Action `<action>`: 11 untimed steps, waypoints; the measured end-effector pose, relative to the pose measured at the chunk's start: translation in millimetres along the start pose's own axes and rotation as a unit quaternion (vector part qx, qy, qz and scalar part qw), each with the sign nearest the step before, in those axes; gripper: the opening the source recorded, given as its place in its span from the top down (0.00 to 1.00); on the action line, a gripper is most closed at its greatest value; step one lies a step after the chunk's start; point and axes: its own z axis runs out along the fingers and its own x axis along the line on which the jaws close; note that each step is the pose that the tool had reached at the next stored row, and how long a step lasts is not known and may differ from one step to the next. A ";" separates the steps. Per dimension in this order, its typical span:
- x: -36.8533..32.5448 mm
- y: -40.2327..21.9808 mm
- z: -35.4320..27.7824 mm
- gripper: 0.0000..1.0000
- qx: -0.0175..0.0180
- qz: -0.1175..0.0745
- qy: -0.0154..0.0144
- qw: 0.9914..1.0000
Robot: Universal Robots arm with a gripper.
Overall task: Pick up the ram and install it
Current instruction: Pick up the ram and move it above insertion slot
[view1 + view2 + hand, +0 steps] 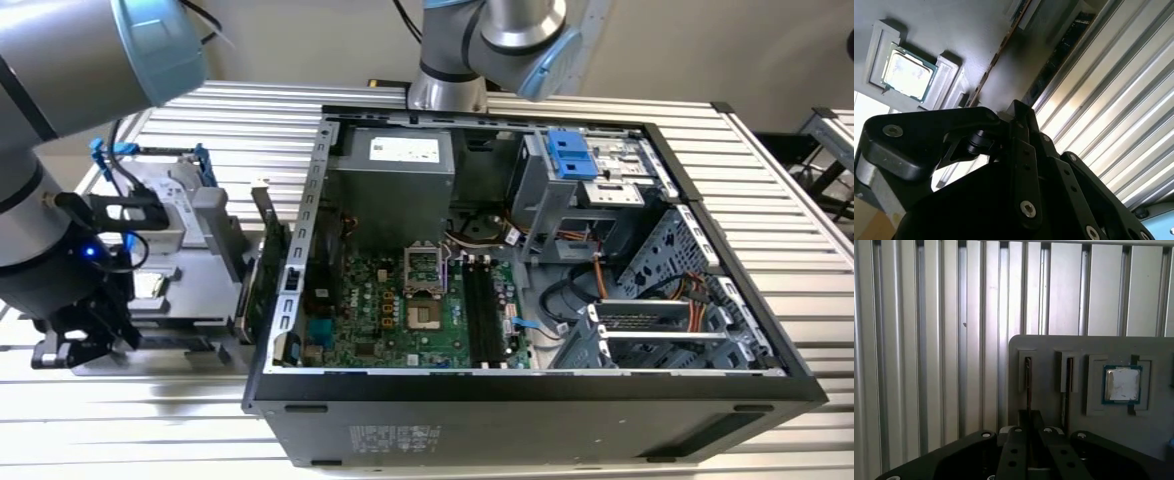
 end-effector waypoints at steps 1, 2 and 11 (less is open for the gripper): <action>-0.1 0.0 -1.5 1.00 0.000 0.000 0.000 1.000; -0.1 0.0 -2.6 1.00 0.000 0.000 0.000 1.000; -0.4 0.1 -10.4 1.00 0.000 0.000 0.000 1.000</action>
